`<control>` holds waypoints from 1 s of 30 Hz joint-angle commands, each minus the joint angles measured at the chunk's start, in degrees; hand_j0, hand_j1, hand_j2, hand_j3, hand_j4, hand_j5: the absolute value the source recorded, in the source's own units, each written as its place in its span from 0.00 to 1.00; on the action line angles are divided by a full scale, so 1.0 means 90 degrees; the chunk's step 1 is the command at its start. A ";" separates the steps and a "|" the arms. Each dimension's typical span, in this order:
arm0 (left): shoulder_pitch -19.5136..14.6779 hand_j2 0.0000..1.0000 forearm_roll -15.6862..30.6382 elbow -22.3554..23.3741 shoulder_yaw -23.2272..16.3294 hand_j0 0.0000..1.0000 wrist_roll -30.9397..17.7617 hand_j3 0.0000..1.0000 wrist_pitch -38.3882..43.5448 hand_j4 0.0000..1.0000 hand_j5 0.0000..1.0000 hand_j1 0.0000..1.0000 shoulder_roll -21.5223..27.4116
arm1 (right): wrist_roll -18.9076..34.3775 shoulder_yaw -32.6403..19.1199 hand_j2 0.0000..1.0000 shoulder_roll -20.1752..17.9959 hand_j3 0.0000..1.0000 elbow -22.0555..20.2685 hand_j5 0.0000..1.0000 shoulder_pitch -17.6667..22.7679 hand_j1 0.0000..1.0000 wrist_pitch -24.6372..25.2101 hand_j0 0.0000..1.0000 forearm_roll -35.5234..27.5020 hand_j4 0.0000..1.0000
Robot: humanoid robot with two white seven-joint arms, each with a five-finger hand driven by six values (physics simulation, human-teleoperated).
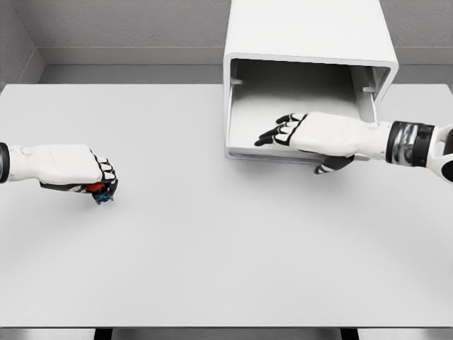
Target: Slide open multi-storey tabletop storage cabinets and put open load switch and slide close multi-storey tabletop storage cabinets
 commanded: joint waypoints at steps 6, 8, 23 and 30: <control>-0.0234 0.35 0.0206 -0.0237 -0.0020 0.35 -0.0002 0.35 0.0015 0.35 0.35 0.35 0.0088 | 0.0016 0.0014 1.00 -0.0123 1.00 -0.0049 1.00 0.0039 1.00 -0.0460 1.00 -0.0105 1.00; -0.0420 0.35 0.0577 -0.0608 -0.0020 0.35 -0.0002 0.35 0.0015 0.35 0.35 0.35 0.0088 | 0.0016 0.0004 1.00 -0.0162 1.00 -0.0049 1.00 0.0049 1.00 -0.0509 1.00 -0.0105 1.00; -0.1230 0.35 0.1369 -0.0628 0.0029 0.35 -0.0002 0.35 0.0015 0.35 0.35 0.35 0.0000 | 0.0016 -0.0718 1.00 -0.0308 1.00 -0.0049 1.00 0.0332 1.00 -0.1291 1.00 -0.0378 1.00; -0.1533 0.35 0.1369 -0.0608 0.0039 0.35 -0.0002 0.35 0.0015 0.35 0.35 0.35 -0.0156 | 0.0016 -0.0718 1.00 -0.0435 1.00 -0.0049 1.00 0.0440 1.00 -0.1469 1.00 -0.0427 1.00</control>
